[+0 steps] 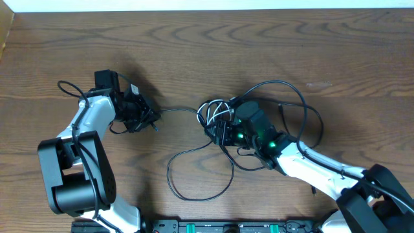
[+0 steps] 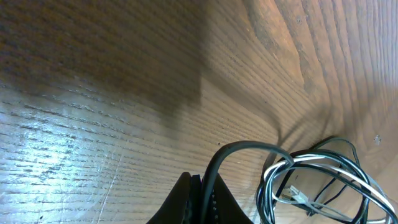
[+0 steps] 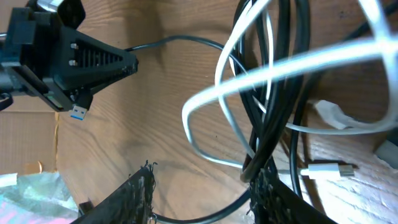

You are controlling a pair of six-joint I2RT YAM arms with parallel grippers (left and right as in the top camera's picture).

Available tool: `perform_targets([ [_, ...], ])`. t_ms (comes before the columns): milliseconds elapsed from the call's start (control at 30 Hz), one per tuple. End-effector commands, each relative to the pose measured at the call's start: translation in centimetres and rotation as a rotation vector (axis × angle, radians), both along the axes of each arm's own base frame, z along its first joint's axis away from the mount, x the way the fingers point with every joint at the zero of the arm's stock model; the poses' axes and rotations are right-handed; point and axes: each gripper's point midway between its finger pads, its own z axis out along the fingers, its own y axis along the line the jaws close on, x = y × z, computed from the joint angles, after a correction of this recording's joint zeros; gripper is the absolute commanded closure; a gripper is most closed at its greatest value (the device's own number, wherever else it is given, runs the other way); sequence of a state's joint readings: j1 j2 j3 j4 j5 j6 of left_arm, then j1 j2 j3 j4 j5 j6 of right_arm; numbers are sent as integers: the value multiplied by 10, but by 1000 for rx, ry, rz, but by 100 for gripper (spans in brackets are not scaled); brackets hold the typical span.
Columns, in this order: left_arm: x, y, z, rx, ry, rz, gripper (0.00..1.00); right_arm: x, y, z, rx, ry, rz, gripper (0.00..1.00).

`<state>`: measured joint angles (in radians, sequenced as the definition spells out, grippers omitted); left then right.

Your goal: Untangle cables

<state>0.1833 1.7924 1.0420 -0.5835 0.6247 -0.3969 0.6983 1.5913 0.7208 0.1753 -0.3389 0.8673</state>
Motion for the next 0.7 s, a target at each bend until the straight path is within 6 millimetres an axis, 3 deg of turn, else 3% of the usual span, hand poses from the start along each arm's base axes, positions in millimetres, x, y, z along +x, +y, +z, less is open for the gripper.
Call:
perform_targets([
  [0,0,4,-2,5,12,16,92,3,2,-8,-9,20,-24,54],
  [167,0,4,-2,5,12,16,92,-1,5,-8,9,47,-10,69],
  [367,0,4,-2,5,12,16,92,-6,8,18,67,32,10,56],
  [667,0,4,-2,5,12,16,92,-9,2,66,140,-16,-28,52],
])
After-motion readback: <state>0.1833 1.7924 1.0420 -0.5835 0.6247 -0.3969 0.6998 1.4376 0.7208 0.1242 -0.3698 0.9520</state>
